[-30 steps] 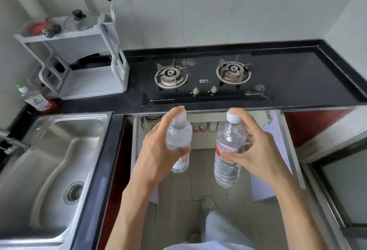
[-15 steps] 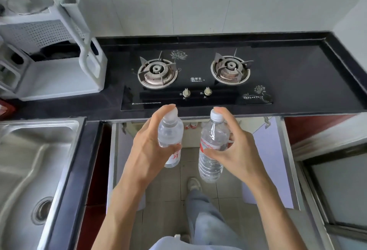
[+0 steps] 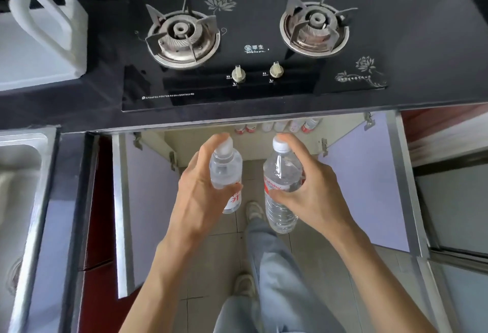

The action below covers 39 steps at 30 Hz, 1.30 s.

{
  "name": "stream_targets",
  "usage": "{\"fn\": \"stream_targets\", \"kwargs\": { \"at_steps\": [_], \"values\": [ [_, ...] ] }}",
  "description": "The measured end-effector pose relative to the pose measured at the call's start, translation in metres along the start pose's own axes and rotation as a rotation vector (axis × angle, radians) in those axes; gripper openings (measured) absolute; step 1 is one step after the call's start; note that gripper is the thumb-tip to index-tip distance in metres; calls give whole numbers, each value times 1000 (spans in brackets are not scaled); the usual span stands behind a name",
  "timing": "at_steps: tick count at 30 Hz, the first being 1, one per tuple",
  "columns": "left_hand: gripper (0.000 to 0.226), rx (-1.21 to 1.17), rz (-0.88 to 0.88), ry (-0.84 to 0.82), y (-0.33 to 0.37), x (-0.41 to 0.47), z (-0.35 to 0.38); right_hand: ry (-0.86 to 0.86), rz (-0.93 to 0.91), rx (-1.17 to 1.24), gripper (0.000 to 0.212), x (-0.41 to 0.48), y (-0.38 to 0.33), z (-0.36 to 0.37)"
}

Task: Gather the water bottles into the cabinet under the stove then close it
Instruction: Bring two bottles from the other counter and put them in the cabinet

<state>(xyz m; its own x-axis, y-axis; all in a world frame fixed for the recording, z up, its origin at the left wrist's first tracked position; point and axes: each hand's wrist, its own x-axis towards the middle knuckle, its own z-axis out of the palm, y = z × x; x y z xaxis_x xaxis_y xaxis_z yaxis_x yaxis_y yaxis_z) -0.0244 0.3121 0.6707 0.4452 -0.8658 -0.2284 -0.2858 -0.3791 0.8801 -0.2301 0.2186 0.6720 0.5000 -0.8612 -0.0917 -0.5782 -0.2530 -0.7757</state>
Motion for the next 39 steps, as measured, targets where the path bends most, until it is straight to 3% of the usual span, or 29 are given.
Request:
{"fn": "stream_targets", "kwargs": {
  "at_steps": [11, 18, 28, 35, 39],
  "values": [
    [96, -56, -80, -5, -146, 48, 54, -93, 85, -53, 90, 31, 117, 102],
    [95, -50, -64, 7, -241, 93, 92, -107, 34, -50, 92, 68, 188, 180],
    [94, 22, 49, 57, -358, 173, 152, 4, -13, 9, 92, 127, 288, 275],
    [100, -9, 152, 198, -449, 236, 193, 114, -127, -17, 94, 178, 372, 337],
    [107, -70, 239, 289, -501, 282, 204, 121, -206, -104, 106, 209, 412, 377]
  ]
}}
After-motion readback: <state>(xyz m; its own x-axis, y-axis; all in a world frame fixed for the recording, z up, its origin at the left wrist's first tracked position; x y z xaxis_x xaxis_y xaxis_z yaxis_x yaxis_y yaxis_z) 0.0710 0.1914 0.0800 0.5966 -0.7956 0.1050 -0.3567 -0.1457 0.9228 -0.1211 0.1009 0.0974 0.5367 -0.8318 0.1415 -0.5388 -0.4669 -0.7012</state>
